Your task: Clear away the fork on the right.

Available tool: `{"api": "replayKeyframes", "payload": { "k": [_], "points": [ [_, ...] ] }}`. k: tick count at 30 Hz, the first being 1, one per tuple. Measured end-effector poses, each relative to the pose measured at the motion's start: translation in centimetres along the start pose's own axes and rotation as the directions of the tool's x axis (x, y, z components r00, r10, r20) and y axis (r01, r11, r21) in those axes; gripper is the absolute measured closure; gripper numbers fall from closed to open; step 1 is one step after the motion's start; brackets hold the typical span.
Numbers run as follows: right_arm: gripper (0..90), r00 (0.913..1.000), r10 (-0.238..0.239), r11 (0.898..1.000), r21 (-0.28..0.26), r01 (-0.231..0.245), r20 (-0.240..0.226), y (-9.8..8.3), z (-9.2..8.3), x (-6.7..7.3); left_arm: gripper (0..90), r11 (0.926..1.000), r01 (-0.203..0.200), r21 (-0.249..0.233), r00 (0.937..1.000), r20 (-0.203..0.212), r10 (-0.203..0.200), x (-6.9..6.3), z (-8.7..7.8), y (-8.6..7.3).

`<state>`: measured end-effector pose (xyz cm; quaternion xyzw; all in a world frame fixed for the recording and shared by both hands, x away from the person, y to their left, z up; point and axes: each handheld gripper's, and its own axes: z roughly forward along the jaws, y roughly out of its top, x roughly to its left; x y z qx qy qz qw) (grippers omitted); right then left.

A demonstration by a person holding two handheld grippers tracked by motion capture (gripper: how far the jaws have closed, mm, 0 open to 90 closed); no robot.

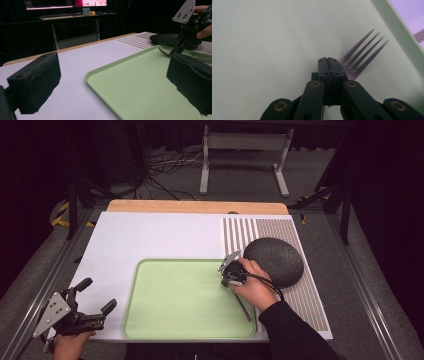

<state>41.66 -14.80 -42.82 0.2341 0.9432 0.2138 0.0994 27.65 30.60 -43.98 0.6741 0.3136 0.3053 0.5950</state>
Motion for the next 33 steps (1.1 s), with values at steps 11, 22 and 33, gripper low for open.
{"api": "replayKeyframes", "payload": {
  "k": [11, 22, 33],
  "points": [
    [90.0, 0.9985, 0.045, 0.999, 0.002, -0.045, 0.032, -0.7, -0.3, -1.1, 0.0, 1.0000, 0.000, 0.003, 1.0000, 0.001, 0.000, 0.0, 0.0, 0.0],
    [90.0, 0.9951, 0.080, 0.997, 0.007, -0.081, 0.058, -1.2, -0.6, -1.6, 0.0, 1.0000, 0.001, 0.004, 1.0000, 0.002, -0.001, 0.0, 0.0, 0.0],
    [90.0, 0.9887, 0.126, 0.992, 0.015, -0.128, 0.081, -1.6, -0.8, -2.0, 0.0, 1.0000, -0.001, 0.006, 1.0000, 0.002, 0.001, 0.0, 0.0, 0.0]
  ]
}}
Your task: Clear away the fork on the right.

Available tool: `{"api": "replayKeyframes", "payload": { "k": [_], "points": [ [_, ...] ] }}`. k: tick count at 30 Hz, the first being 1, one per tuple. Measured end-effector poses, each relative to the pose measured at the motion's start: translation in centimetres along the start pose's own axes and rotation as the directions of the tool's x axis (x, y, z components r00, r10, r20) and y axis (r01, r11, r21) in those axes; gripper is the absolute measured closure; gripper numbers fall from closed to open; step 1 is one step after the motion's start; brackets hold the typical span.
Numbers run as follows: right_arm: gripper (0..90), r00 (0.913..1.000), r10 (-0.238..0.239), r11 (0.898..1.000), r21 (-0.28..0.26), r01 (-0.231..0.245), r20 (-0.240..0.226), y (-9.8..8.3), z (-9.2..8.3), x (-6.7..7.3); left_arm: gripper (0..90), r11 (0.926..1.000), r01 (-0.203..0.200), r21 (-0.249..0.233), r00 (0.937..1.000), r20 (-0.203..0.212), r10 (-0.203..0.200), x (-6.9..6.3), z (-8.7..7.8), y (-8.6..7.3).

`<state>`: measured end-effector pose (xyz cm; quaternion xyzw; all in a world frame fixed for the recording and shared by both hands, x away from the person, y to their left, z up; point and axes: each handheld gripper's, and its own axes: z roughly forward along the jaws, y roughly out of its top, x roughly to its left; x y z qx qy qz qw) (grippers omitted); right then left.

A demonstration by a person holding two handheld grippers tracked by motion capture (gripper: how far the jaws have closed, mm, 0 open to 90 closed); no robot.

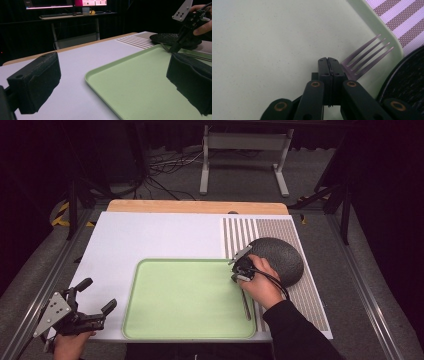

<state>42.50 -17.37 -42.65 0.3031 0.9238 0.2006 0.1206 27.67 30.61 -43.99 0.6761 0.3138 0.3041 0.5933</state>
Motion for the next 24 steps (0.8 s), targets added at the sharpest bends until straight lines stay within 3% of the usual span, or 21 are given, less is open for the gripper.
{"api": "replayKeyframes", "payload": {
  "k": [15, 21, 24],
  "points": [
    [90.0, 0.9995, 0.030, 1.000, 0.003, -0.030, 0.009, -0.6, -0.3, -0.3, 0.0, 1.0000, 0.004, -0.001, 1.0000, -0.001, -0.004, 0.0, 0.1, 0.0],
    [80.9, 0.9981, 0.059, 0.993, -0.108, -0.056, 0.017, -0.6, -1.3, -0.2, 0.0, 1.0000, 0.004, 0.000, 1.0000, -0.001, -0.004, 0.0, 0.1, 0.0],
    [68.9, 0.9977, 0.067, 0.982, -0.175, -0.065, 0.005, -0.5, -2.2, 0.0, 0.0, 1.0000, 0.006, -0.001, 1.0000, 0.001, -0.006, 0.0, 0.0, 0.0]
  ]
}}
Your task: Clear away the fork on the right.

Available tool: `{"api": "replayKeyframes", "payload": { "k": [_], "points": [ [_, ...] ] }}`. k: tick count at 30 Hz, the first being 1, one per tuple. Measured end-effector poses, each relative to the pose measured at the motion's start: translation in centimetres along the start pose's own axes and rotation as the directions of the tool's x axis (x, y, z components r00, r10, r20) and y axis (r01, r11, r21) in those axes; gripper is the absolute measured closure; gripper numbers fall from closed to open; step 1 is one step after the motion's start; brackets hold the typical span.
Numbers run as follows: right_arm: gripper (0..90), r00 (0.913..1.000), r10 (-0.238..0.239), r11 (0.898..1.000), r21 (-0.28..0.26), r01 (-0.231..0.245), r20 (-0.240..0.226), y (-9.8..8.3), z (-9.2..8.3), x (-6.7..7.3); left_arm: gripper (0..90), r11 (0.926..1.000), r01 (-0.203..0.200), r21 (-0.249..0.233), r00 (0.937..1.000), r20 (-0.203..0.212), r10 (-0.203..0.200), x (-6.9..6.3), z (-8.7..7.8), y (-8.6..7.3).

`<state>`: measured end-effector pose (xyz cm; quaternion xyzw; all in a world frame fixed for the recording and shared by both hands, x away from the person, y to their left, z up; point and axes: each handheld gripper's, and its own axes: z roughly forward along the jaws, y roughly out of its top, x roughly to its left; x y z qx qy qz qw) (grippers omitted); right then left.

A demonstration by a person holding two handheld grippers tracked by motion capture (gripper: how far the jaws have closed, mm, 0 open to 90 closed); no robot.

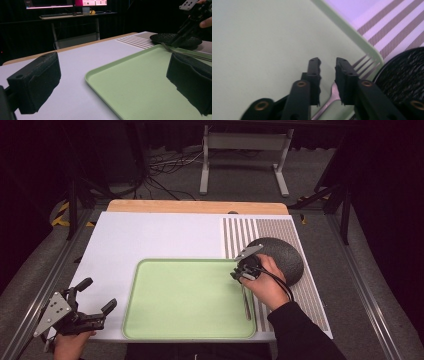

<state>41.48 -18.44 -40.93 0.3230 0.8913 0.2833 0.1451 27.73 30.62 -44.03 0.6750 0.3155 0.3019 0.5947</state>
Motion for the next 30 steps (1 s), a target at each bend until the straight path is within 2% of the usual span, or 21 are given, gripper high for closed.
{"api": "replayKeyframes", "payload": {
  "k": [1, 4, 5, 6, 8, 9, 12, 14, 18, 20, 26, 29, 30],
  "points": [
    [59.9, 0.9998, 0.013, 0.999, -0.047, -0.014, -0.012, 0.1, -0.5, 0.1, 0.0, 1.0000, 0.000, 0.000, 1.0000, 0.000, 0.000, 0.0, 0.0, 0.0],
    [43.0, 0.9974, 0.048, 0.991, -0.123, -0.054, -0.053, 0.1, -1.2, 0.3, 0.0, 1.0000, 0.000, 0.000, 1.0000, 0.001, 0.000, 0.0, 0.0, 0.0],
    [43.0, 0.9974, 0.048, 0.991, -0.123, -0.054, -0.053, 0.1, -1.2, 0.3, 0.0, 1.0000, 0.000, 0.000, 1.0000, 0.001, 0.000, 0.0, 0.0, 0.0],
    [36.8, 0.9974, 0.043, 0.989, -0.141, -0.051, -0.058, 0.1, -1.3, 0.3, 0.0, 1.0000, 0.000, 0.000, 1.0000, 0.001, 0.000, 0.0, 0.0, 0.0],
    [28.1, 0.9989, -0.001, 0.984, -0.180, -0.008, -0.046, 0.1, -1.9, 0.3, 0.0, 1.0000, 0.000, 0.001, 1.0000, 0.000, 0.000, 0.0, 0.0, 0.0],
    [23.9, 0.9990, 0.007, 0.983, -0.185, -0.015, -0.044, 0.0, -2.2, 0.4, 0.0, 1.0000, 0.001, 0.001, 1.0000, 0.000, -0.001, 0.0, 0.0, 0.0],
    [17.4, 0.9997, -0.009, 0.982, -0.186, 0.004, -0.024, -0.1, -2.8, 0.6, 0.0, 1.0000, 0.001, 0.002, 1.0000, -0.001, -0.001, 0.0, 0.1, 0.0],
    [15.0, 0.9996, -0.014, 0.981, -0.193, 0.010, -0.022, -0.1, -3.0, 0.7, 0.0, 1.0000, 0.000, 0.001, 1.0000, -0.002, 0.000, 0.0, 0.1, 0.0],
    [8.0, 0.9992, -0.030, 0.970, -0.242, 0.023, -0.027, -0.2, -4.2, 0.7, 0.0, 1.0000, 0.002, 0.002, 1.0000, -0.002, -0.002, 0.0, 0.0, 0.0],
    [5.4, 0.9996, -0.025, 0.962, -0.272, 0.020, -0.014, -0.3, -4.9, 0.7, 0.0, 1.0000, 0.001, 0.000, 1.0000, -0.002, -0.001, 0.0, 0.0, 0.0],
    [5.2, 0.9989, -0.041, 0.939, -0.344, 0.031, -0.022, -1.2, -6.4, 0.5, 0.0, 1.0000, 0.001, 0.001, 1.0000, -0.002, -0.001, 0.0, 0.1, 0.0],
    [4.5, 0.9989, -0.046, 0.923, -0.382, 0.039, -0.007, -1.9, -7.2, 0.2, 0.0, 1.0000, 0.000, 0.000, 1.0000, -0.003, 0.000, 0.0, 0.1, 0.0],
    [4.5, 0.9986, -0.053, 0.915, -0.400, 0.049, 0.001, -2.1, -7.6, 0.1, 0.0, 1.0000, 0.001, -0.001, 1.0000, -0.004, -0.001, -0.1, 0.1, 0.0]
  ]
}}
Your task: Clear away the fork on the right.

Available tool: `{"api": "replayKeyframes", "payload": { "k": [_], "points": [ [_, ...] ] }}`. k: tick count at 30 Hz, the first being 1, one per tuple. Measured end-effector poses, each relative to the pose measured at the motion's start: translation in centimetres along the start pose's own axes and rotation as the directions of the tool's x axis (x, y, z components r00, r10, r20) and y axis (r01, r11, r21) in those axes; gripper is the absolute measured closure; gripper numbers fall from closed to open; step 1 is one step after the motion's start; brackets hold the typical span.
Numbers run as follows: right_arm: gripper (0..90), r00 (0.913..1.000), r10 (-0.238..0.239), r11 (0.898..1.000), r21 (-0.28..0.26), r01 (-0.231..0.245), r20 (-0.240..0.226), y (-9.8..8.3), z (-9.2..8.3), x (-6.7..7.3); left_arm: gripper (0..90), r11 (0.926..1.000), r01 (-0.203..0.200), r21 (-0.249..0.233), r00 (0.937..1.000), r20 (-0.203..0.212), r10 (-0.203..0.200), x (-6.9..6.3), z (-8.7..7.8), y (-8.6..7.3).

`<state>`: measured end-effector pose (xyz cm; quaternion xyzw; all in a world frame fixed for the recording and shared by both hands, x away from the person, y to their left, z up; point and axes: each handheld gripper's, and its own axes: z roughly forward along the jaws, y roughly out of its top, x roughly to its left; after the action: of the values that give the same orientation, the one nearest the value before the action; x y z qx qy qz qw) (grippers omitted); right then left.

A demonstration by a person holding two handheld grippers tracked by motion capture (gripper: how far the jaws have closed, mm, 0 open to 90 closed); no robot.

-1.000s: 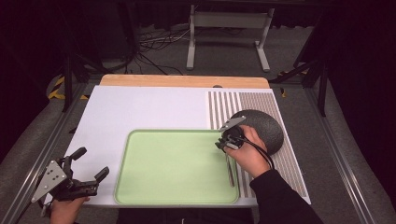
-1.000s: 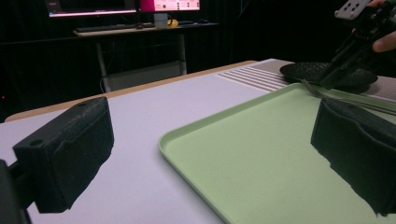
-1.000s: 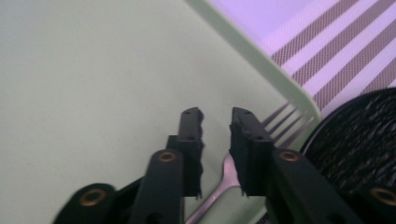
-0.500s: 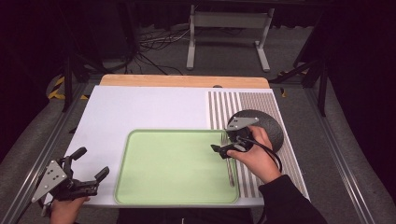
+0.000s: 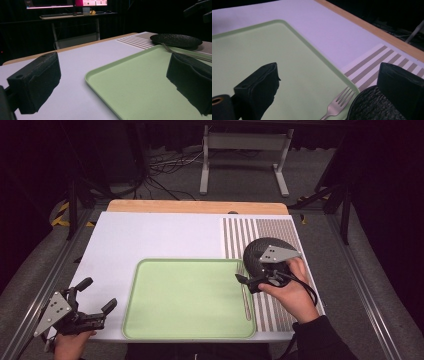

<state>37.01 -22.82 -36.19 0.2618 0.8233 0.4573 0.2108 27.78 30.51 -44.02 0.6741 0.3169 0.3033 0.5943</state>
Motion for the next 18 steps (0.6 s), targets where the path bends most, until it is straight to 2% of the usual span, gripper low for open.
{"api": "replayKeyframes", "payload": {
  "k": [4, 5, 6, 14, 18],
  "points": [
    [3.9, 1.0000, -0.005, 0.997, -0.072, 0.005, 0.000, -0.5, -1.2, -0.2, 0.0, 1.0000, -0.003, -0.003, 1.0000, 0.001, 0.003, 0.0, 0.1, 0.0],
    [3.9, 1.0000, -0.005, 0.997, -0.072, 0.005, 0.000, -0.5, -1.2, -0.2, 0.0, 1.0000, -0.003, -0.003, 1.0000, 0.001, 0.003, 0.0, 0.1, 0.0],
    [3.1, 0.9998, -0.016, 0.994, -0.104, 0.017, 0.009, -0.8, -1.9, -0.3, 0.0, 1.0000, -0.002, -0.004, 1.0000, 0.002, 0.002, 0.0, 0.1, 0.0],
    [2.0, 0.9997, 0.010, 0.984, -0.177, -0.006, 0.020, -2.7, -3.9, -0.8, 0.0, 1.0000, -0.002, -0.001, 1.0000, 0.001, 0.002, 0.0, 0.1, 0.0],
    [1.5, 0.9990, 0.031, 0.972, -0.233, -0.024, 0.030, -3.9, -4.8, -1.1, 0.0, 1.0000, 0.000, -0.005, 1.0000, 0.000, 0.000, 0.0, 0.1, 0.0]
  ]
}}
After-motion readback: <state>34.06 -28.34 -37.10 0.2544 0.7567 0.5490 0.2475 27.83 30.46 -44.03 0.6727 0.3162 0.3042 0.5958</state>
